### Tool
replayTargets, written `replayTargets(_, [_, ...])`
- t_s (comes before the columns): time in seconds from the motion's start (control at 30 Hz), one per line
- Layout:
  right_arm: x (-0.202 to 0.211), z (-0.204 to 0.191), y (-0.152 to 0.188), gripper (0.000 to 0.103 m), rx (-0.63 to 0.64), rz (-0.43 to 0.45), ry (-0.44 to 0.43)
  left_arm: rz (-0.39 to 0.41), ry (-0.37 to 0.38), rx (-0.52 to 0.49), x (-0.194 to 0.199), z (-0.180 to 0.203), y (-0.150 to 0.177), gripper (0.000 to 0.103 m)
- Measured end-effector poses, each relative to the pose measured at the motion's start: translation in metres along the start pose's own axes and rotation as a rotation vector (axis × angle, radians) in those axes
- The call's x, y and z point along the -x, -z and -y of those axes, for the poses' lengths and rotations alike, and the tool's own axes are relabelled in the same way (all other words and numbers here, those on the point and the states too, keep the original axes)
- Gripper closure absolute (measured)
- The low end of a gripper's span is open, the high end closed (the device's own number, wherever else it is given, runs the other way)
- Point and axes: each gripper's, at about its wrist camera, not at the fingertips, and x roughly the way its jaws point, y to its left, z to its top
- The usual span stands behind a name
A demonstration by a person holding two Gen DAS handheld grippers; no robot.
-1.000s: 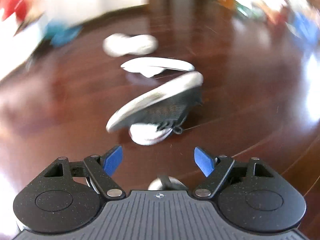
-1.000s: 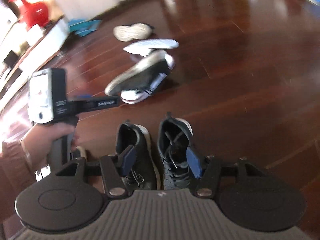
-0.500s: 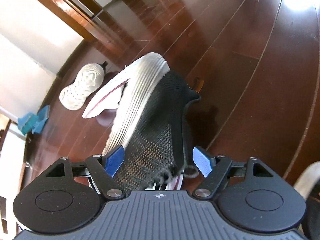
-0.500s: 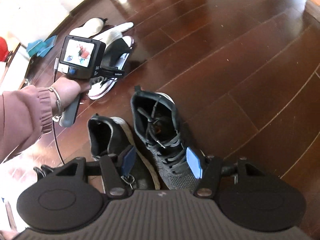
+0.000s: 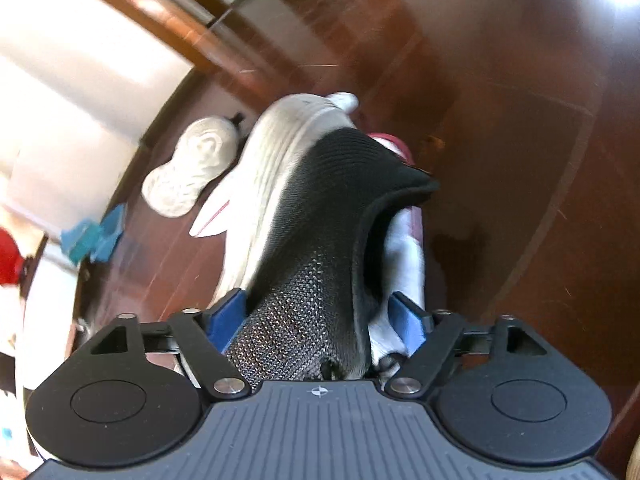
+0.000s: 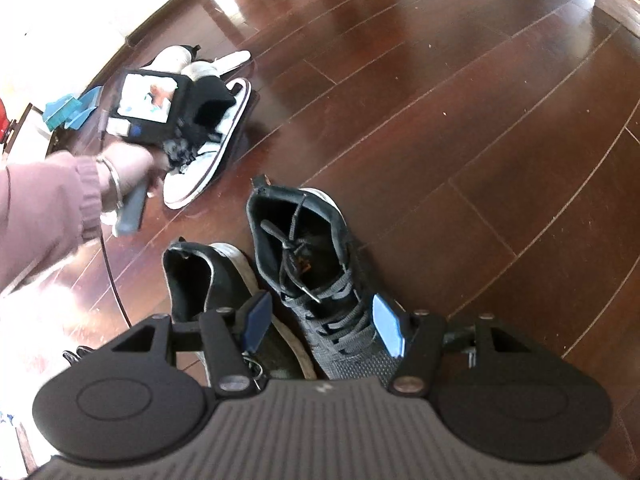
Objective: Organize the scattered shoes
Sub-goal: 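Lift the black-and-white sneaker with the left tool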
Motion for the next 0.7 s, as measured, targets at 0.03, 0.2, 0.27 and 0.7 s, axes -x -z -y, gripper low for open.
replayTargets(0.03, [-0.001, 0.000, 0.000, 0.043, 0.000, -0.001, 0.000, -0.011, 0.015, 0.046, -0.002, -0.010, -0.005, 0.031])
replayTargets(0.2, [-0.003, 0.002, 0.002, 0.043, 0.002, -0.005, 0.001, -0.052, 0.081, 0.187, -0.007, -0.042, -0.018, 0.040])
replayTargets(0.27, [-0.005, -0.001, 0.002, 0.043, 0.012, -0.007, -0.002, -0.058, 0.097, 0.199, -0.009, -0.049, -0.018, 0.041])
replayTargets(0.7, [-0.002, -0.005, -0.008, 0.043, 0.035, 0.038, -0.041, -0.083, 0.249, 0.421, 0.029, -0.100, 0.005, 0.056])
